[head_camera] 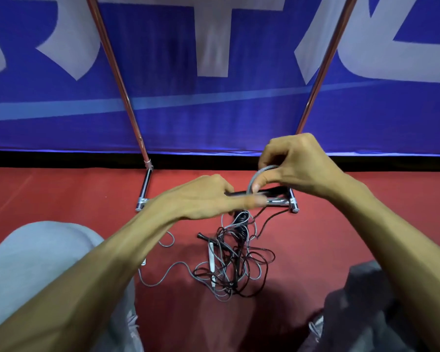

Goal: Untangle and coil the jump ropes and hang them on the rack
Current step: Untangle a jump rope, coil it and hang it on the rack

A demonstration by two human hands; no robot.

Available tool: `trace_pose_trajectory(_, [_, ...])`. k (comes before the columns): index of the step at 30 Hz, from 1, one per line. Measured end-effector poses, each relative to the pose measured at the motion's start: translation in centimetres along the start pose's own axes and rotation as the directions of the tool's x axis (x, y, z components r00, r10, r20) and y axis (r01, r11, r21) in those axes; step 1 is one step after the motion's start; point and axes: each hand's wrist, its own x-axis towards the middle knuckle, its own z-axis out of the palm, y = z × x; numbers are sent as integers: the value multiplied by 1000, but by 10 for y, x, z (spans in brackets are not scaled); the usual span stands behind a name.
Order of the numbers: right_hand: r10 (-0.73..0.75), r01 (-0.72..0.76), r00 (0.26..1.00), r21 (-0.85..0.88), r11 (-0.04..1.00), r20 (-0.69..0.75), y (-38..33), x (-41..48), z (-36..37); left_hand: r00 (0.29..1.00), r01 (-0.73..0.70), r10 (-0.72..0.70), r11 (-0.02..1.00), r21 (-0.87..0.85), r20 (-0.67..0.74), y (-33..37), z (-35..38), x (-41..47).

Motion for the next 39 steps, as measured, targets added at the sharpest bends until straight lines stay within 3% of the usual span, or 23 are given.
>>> trace_pose_trajectory(3, [151,-172,960,72,983,234,2,-2,4,1000,-25,27,995,92,-13,-2,14,-3])
trace_pose_trajectory(7, [153,-277,876,218,936,458,12,1,8,995,-76,81,994,76,-65,0,24,-6])
trace_pose_trajectory(15, [95,-393,875,582,711,475,36,1,18,984,-170,161,977,-132,-74,0,10,-10])
trace_pose_trajectory(19, [79,-357,895,601,715,438,35,-3,28,973,-226,198,925,-305,-120,-3,-1,-9])
trace_pose_trajectory(24, [178,-462,821,448,765,542,26,-4,41,968,-242,188,878,-412,-168,-7,-5,-9])
trace_pose_trajectory(27, [231,-489,768,313,815,597,27,-4,46,957,-185,88,920,-346,-276,-16,-5,-6])
trace_pose_trajectory(31, [288,-524,758,283,804,586,32,-7,50,943,-175,33,895,-409,-332,-14,-6,-4])
trace_pose_trajectory(33, [274,-478,757,217,851,594,31,-9,54,932,-196,29,879,-434,-361,-11,-8,-4])
trace_pose_trajectory(36, [269,-329,748,-12,944,606,33,-11,60,931,-209,22,850,-483,-366,-10,-9,-2])
trace_pose_trajectory(39, [282,-183,706,-217,959,650,34,-13,61,923,-193,-40,811,-552,-382,-12,-9,5])
